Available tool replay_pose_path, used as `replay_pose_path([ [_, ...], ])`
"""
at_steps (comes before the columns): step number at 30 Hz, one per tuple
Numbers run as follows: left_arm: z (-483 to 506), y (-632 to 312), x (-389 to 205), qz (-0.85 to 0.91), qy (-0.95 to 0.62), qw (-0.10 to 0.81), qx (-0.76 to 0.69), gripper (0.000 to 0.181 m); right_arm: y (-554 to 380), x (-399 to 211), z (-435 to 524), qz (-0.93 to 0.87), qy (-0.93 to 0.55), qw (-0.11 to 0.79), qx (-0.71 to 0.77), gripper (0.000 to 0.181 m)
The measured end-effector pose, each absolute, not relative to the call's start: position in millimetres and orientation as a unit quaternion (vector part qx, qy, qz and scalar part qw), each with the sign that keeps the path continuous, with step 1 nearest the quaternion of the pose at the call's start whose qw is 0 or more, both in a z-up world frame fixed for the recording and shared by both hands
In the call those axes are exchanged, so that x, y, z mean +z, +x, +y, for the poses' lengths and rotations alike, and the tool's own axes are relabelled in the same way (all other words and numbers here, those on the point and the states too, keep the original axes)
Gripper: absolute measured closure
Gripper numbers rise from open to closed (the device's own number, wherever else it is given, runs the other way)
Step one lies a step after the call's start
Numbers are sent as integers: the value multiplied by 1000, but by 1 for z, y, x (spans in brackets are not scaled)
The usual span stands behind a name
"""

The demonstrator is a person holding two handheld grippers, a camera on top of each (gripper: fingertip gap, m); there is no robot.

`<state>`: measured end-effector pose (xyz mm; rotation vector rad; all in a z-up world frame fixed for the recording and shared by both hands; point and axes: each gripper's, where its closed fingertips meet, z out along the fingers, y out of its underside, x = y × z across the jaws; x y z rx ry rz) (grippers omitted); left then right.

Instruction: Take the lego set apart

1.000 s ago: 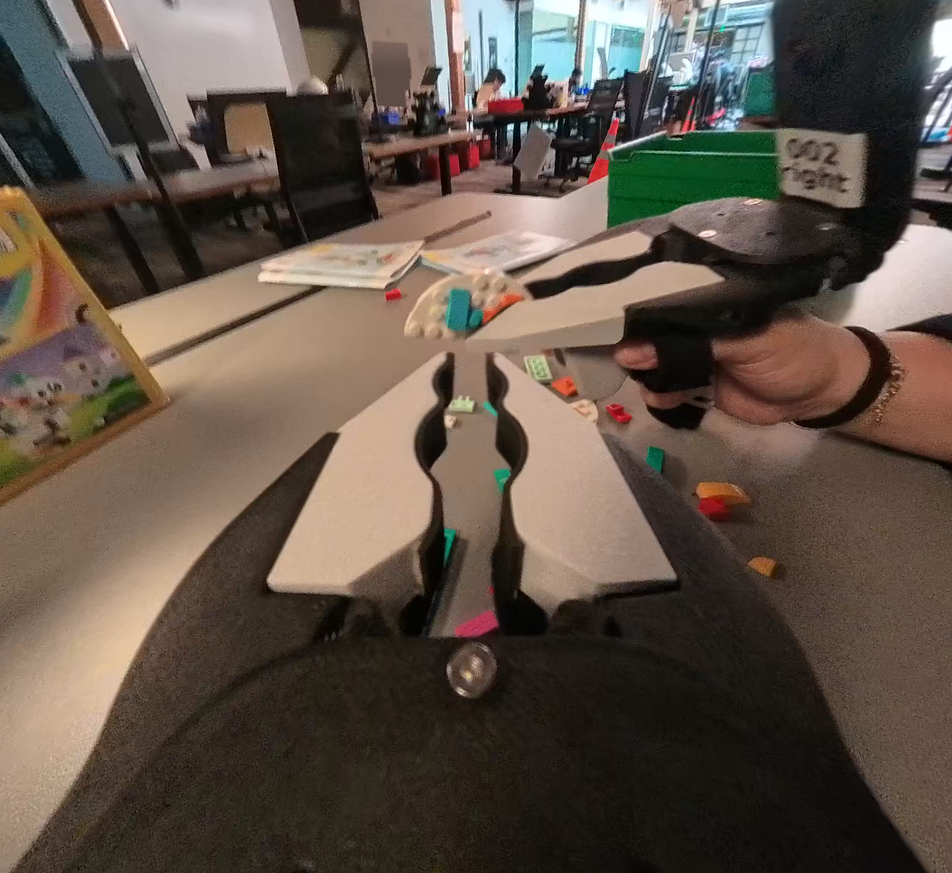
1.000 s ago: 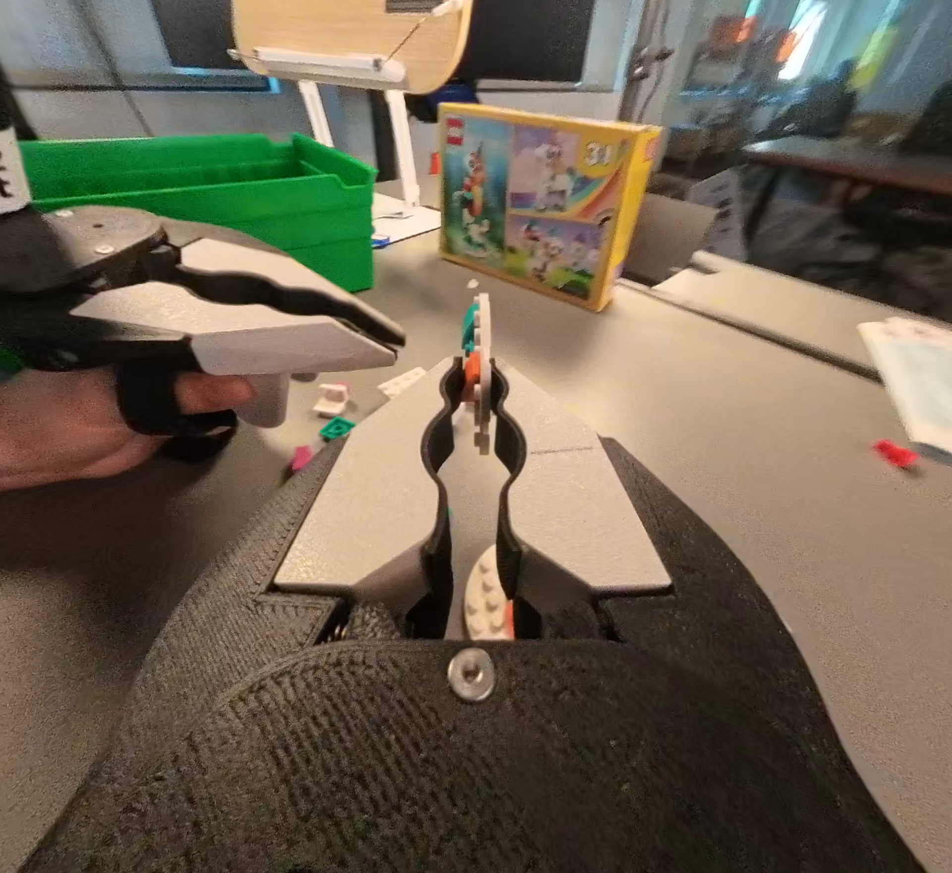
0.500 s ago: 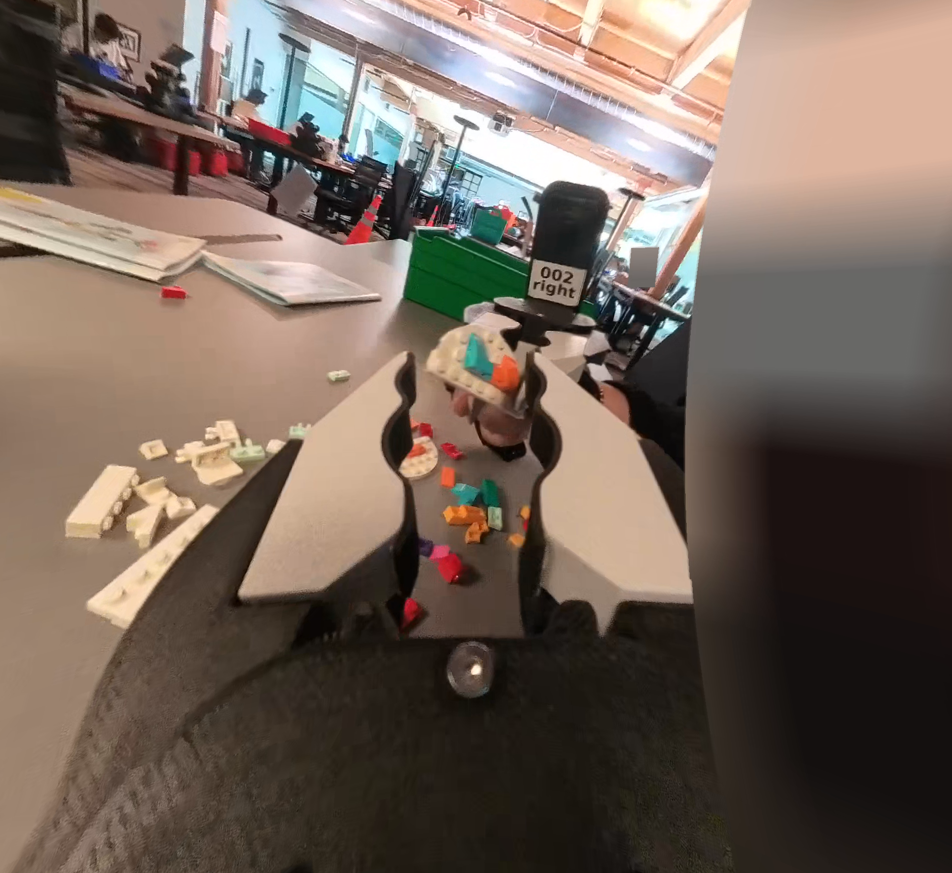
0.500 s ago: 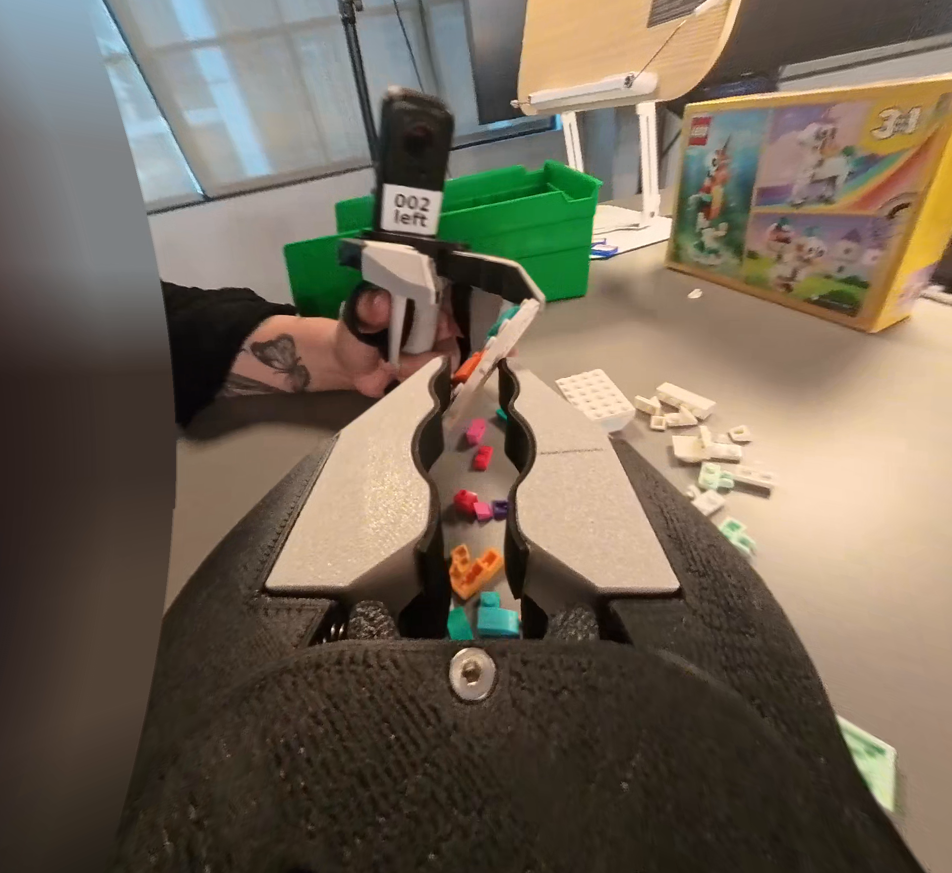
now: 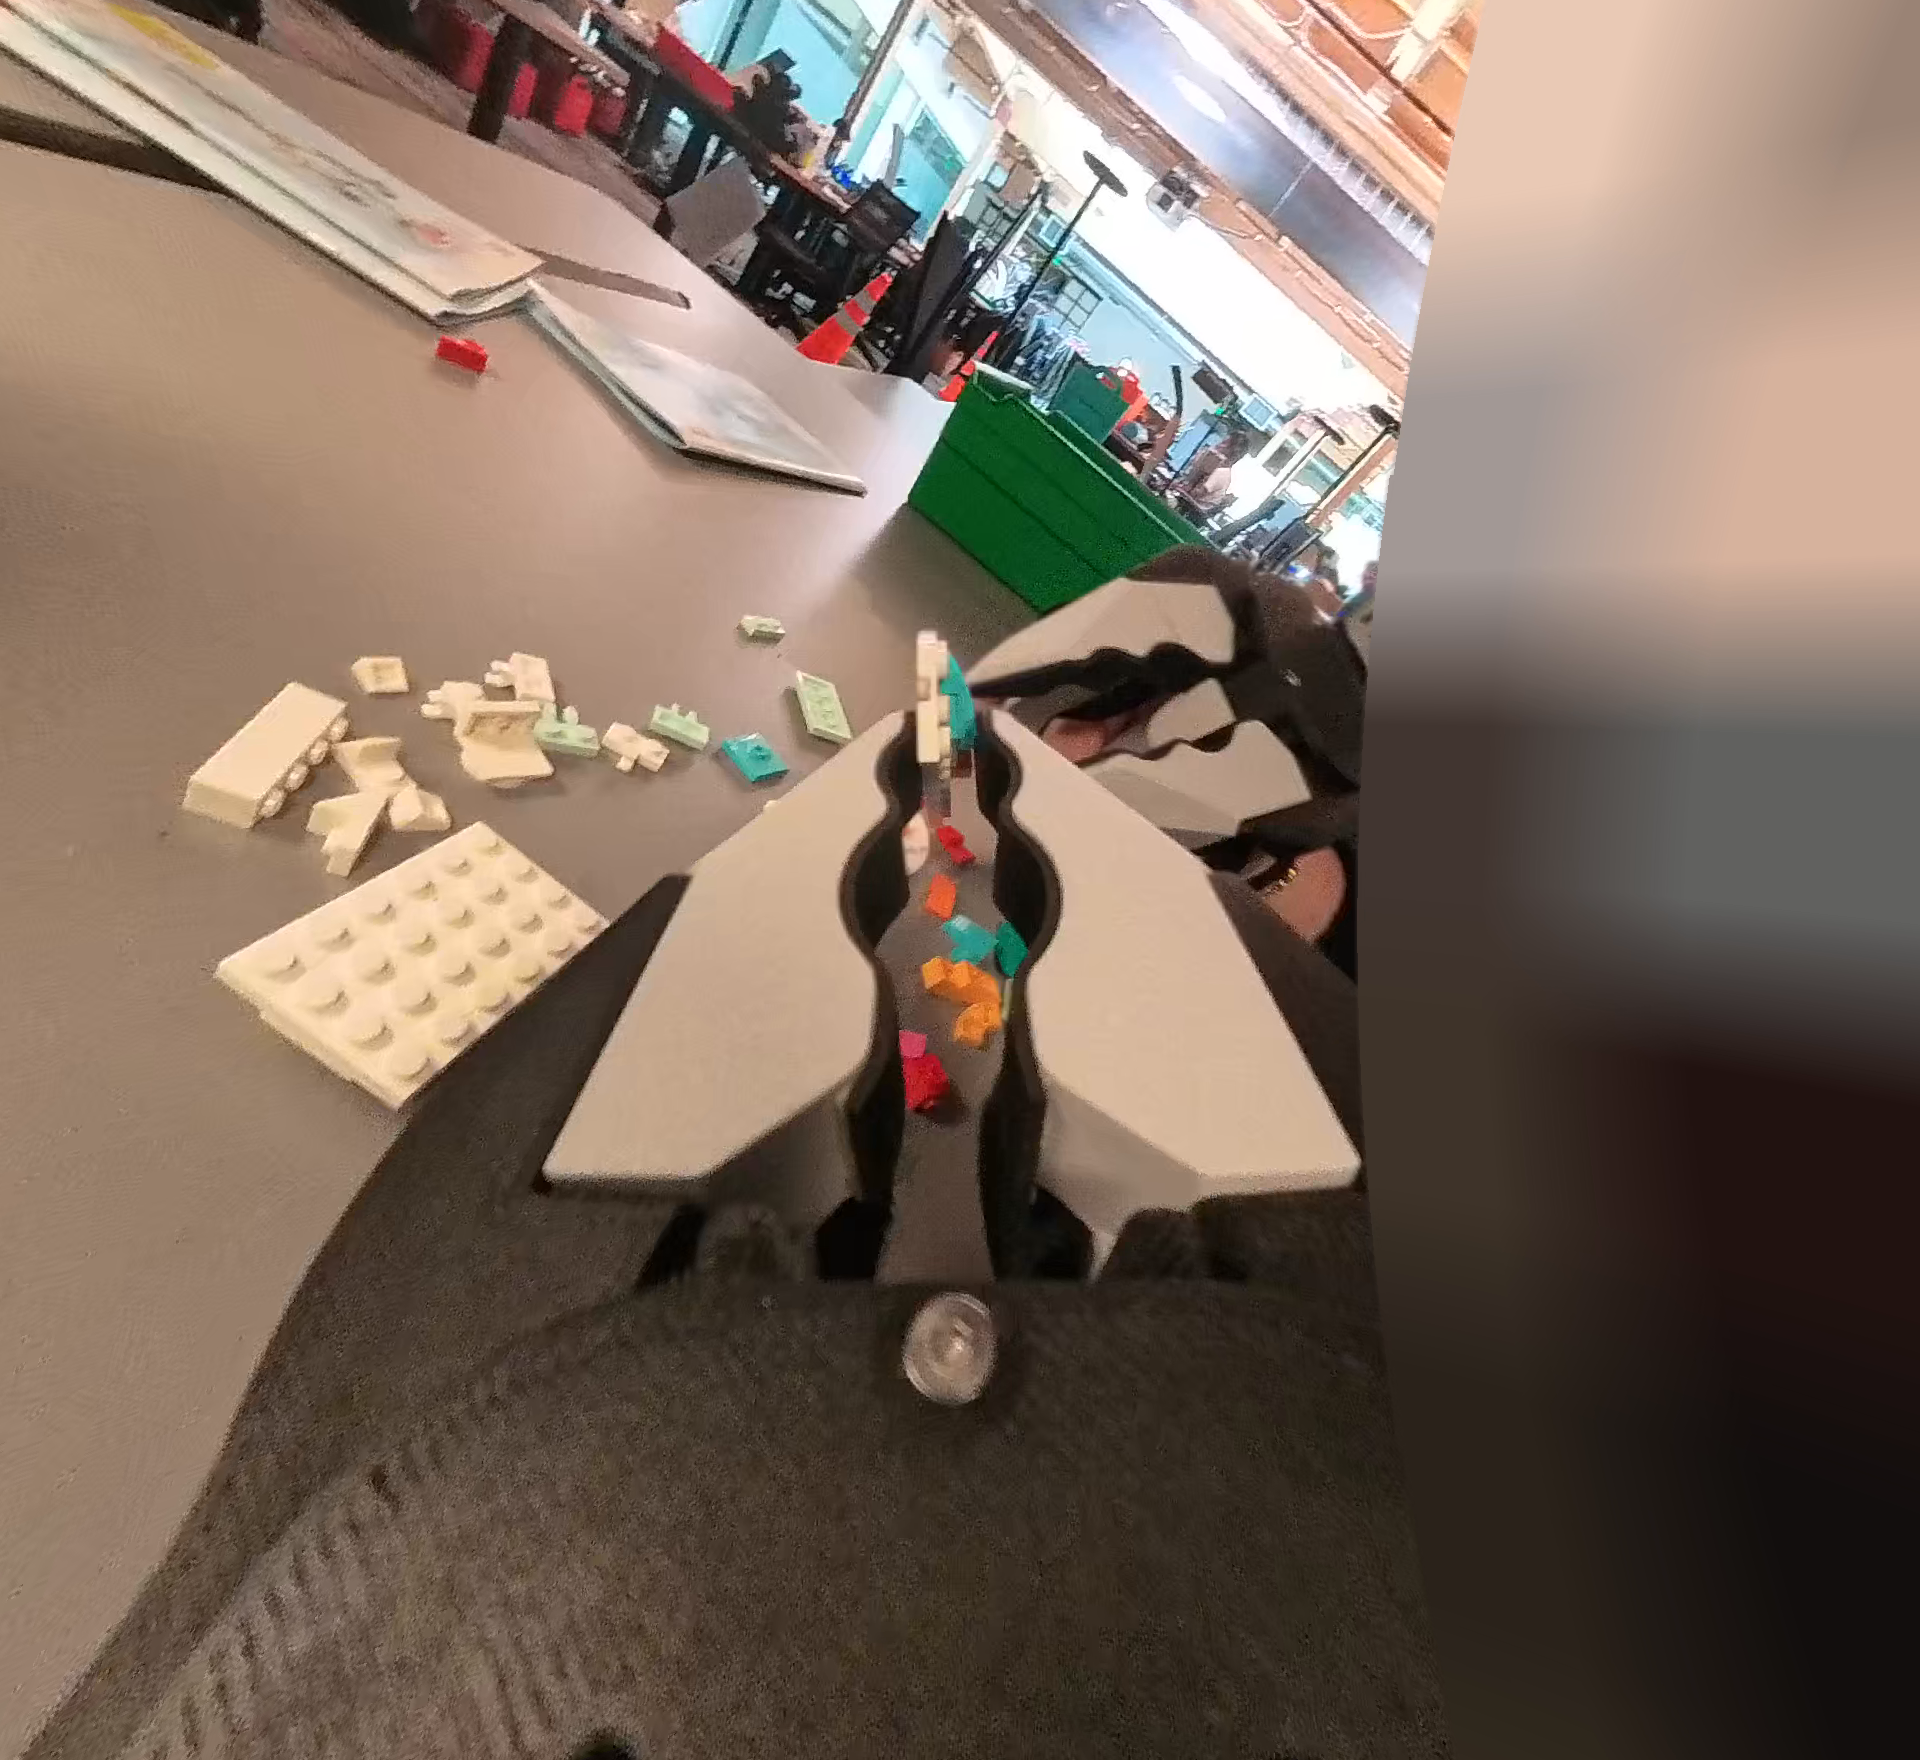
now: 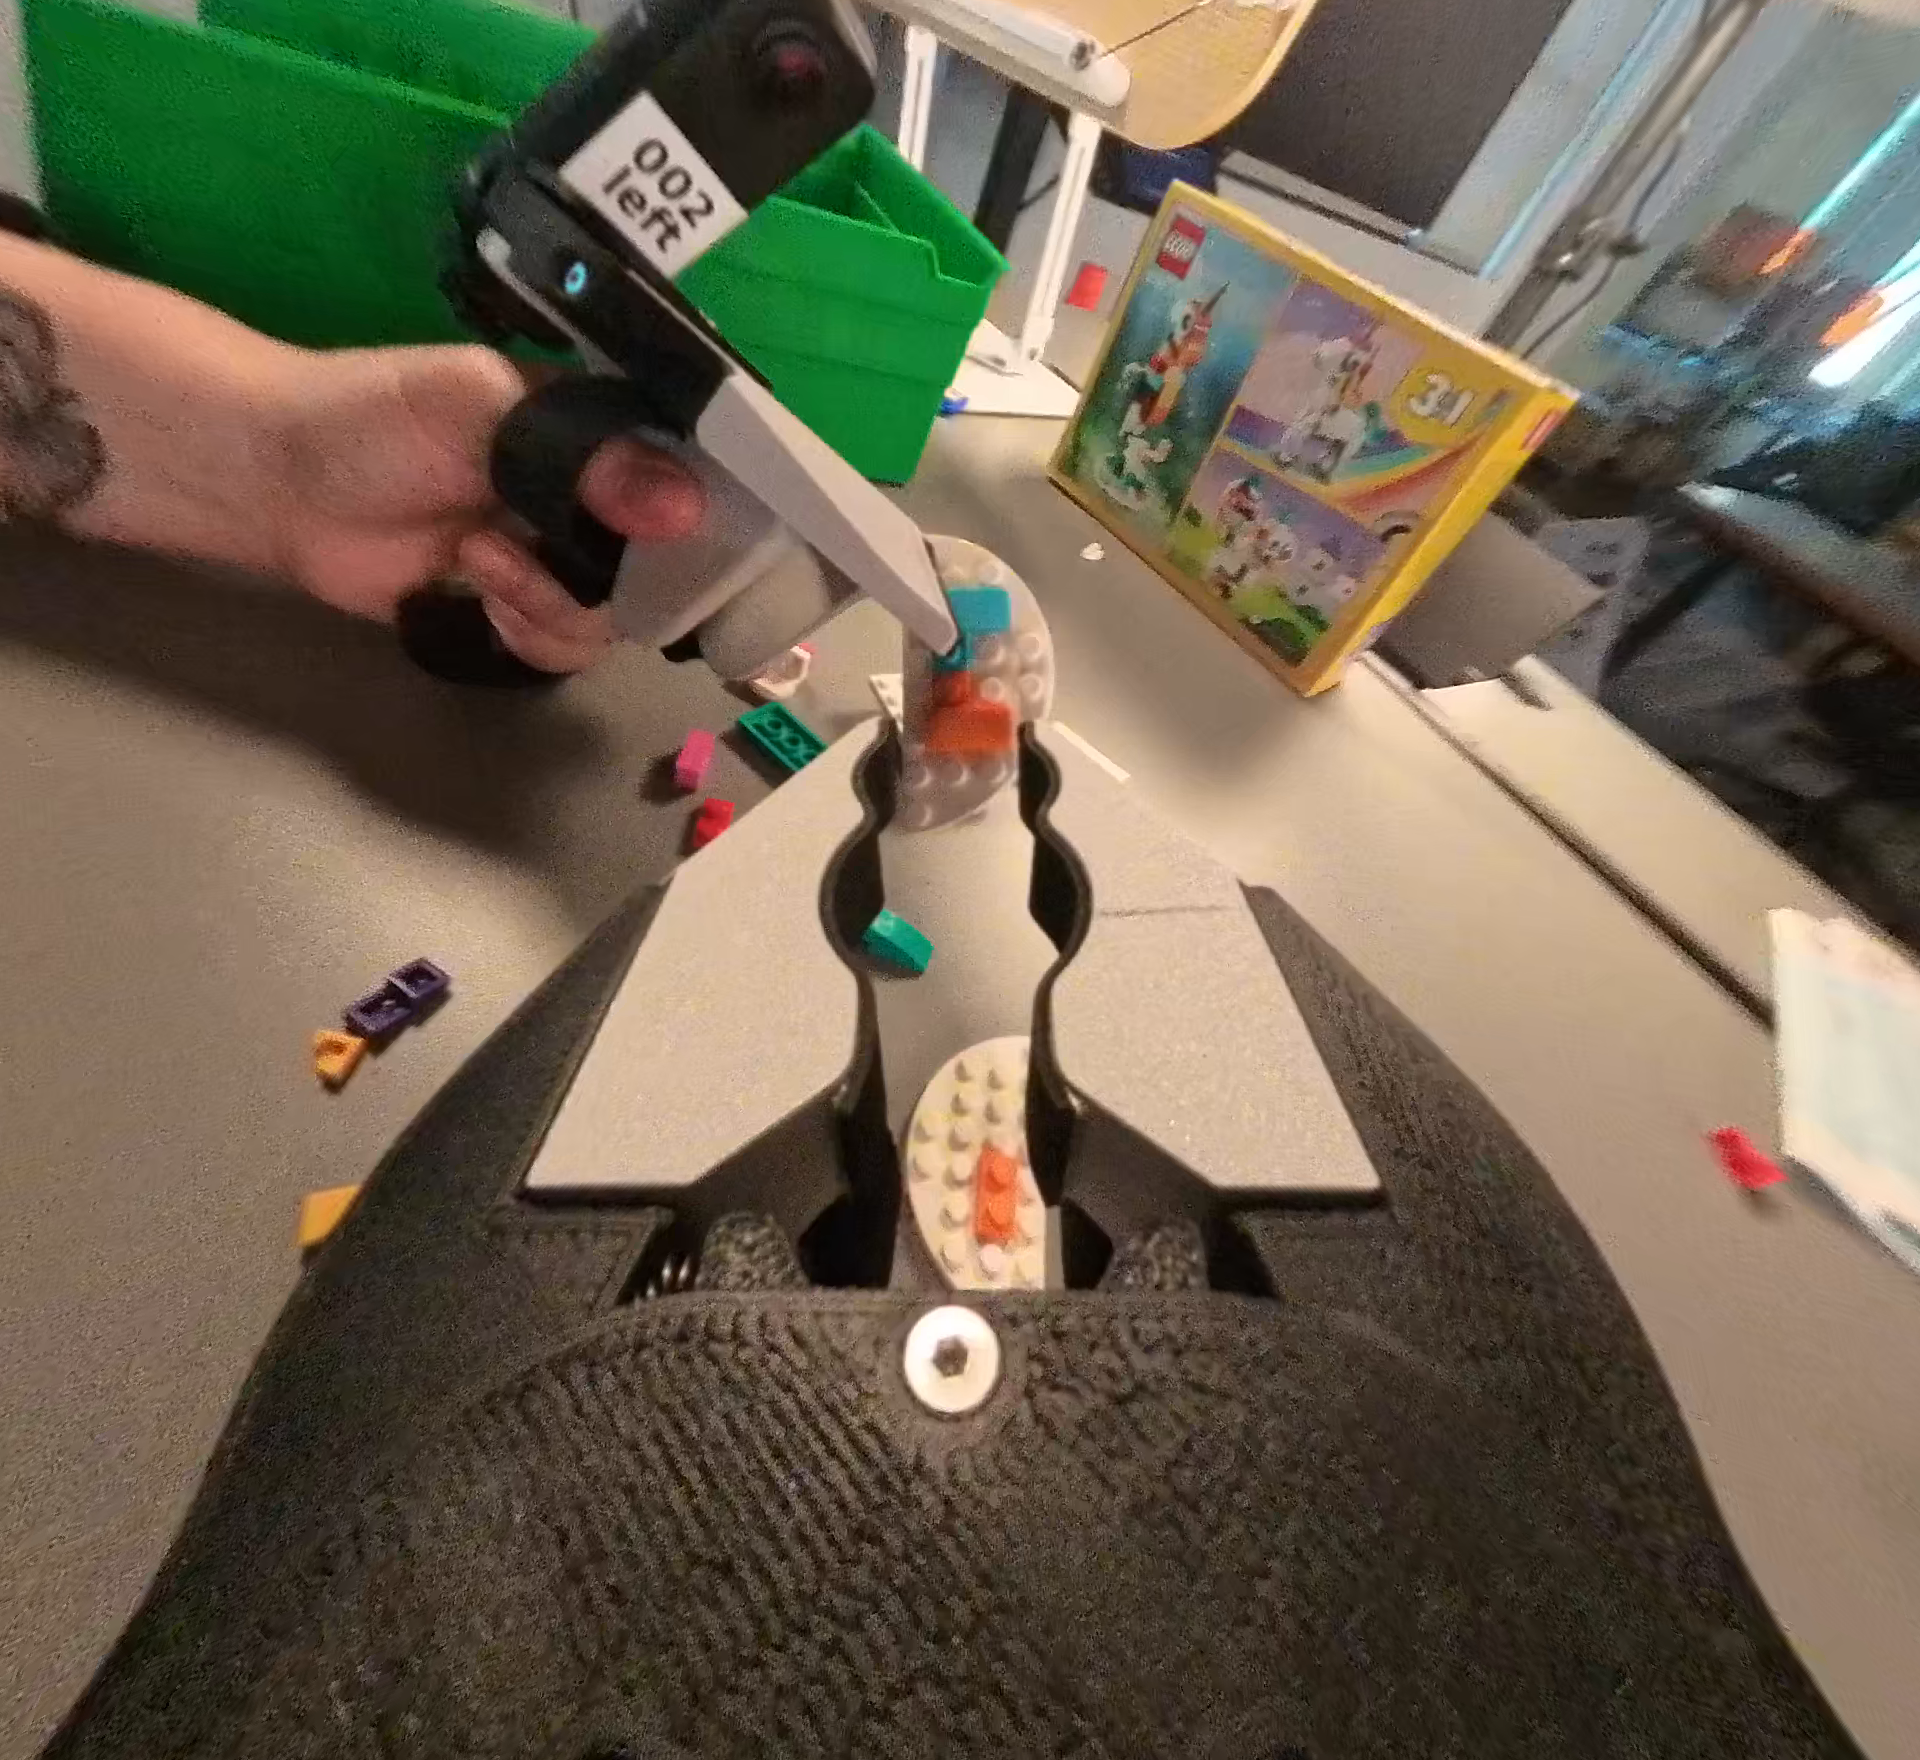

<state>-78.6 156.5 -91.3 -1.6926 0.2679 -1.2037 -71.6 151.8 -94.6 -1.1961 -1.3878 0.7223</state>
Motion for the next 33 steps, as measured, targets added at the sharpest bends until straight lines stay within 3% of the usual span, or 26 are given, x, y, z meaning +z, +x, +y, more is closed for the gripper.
replay_pose_path([
  [1,158,-80,-94,105,-707,497,-491,173,-73,-95,151,-592,-502,561,288,163],
  [5,159,-79,-100,104,-722,489,-478,172,-75,-104,156,-607,-505,569,230,176],
  [10,159,-79,-100,100,-724,486,-480,173,-75,-111,161,-597,-533,545,250,158],
  [23,156,-76,-108,97,-742,447,-490,173,-76,-119,159,-619,-521,552,202,160],
  [30,151,-74,-106,156,-743,457,-463,173,-72,-115,156,-560,-583,453,375,163],
  [33,153,-76,-109,160,-750,460,-448,172,-74,-118,158,-560,-588,456,365,163],
])
